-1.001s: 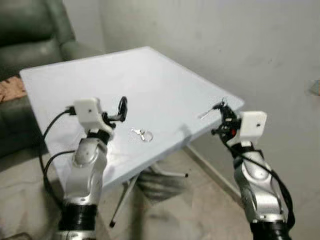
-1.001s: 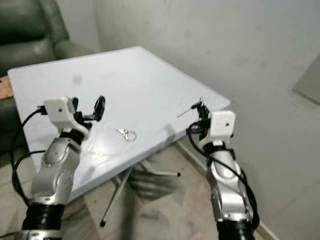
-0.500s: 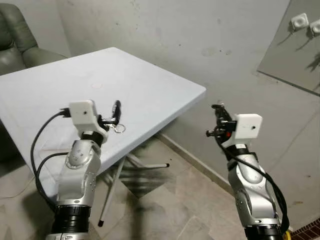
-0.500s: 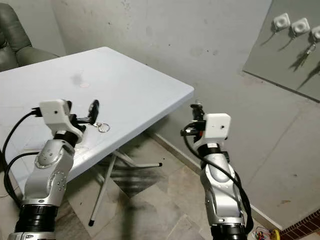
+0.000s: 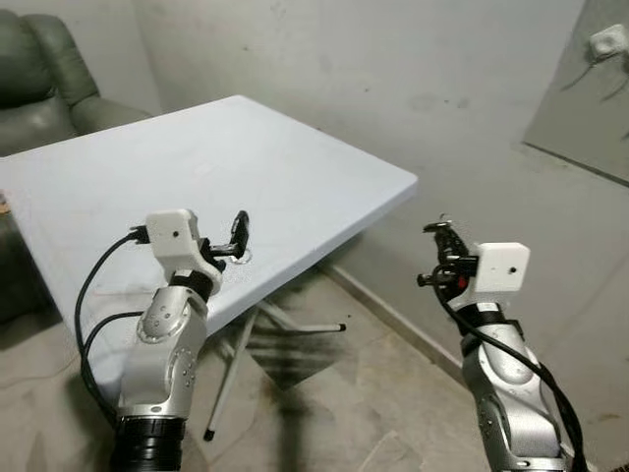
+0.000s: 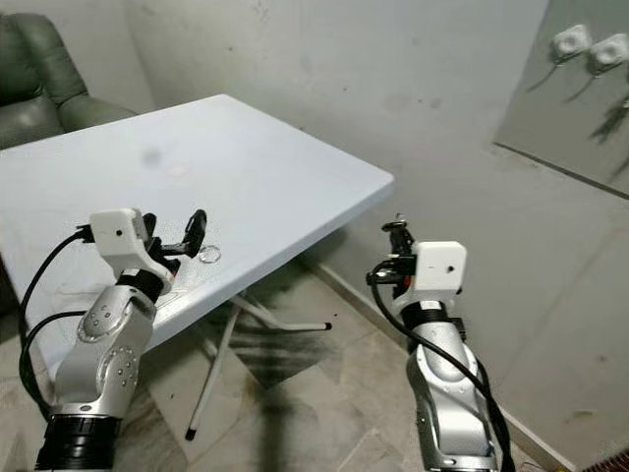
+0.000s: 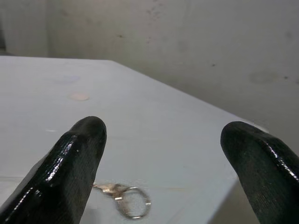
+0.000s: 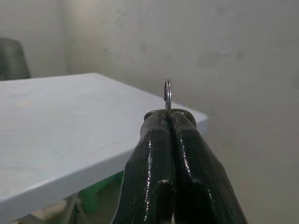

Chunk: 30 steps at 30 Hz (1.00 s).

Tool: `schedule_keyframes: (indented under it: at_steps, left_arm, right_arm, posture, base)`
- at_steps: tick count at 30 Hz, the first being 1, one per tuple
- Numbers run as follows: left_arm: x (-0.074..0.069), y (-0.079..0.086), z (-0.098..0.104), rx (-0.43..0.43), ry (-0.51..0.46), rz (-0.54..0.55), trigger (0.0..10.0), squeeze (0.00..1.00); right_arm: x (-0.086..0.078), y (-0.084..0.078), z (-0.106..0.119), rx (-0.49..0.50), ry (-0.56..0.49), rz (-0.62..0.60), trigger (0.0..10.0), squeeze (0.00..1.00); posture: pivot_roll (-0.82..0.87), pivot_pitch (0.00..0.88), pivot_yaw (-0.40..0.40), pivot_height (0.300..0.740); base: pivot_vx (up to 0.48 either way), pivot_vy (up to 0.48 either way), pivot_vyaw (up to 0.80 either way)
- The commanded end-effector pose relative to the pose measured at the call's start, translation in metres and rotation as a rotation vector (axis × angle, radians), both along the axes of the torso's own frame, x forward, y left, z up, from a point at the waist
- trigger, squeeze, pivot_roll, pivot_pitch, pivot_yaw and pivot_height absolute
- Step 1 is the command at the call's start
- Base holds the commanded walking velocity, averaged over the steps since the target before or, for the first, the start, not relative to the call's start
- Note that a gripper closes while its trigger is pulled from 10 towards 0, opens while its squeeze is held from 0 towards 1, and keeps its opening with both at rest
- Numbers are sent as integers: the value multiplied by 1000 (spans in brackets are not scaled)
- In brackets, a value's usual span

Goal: Hang keys on a hook

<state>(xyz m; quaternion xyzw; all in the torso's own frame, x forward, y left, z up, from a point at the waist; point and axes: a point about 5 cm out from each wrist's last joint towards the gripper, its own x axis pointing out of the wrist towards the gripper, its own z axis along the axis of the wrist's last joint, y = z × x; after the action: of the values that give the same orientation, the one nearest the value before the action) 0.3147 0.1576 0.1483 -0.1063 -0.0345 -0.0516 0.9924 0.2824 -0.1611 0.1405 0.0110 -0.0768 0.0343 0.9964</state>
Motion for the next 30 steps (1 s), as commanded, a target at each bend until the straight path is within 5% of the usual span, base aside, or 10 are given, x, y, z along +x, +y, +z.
schedule_keyframes:
  at_steps: [1,30]
  left_arm:
    - [0,3,5,14,-17,-1,10000,0]
    - [-6,1,8,65,-12,-31,10000,0]
  right_arm:
    - [0,5,7,1,-21,10,10000,0]
    - [1,7,9,10,-24,9,10000,0]
  posture:
    - [7,0,7,740]
    - [28,19,2,740]
  base:
    - [0,364,0]
    - [56,32,0]
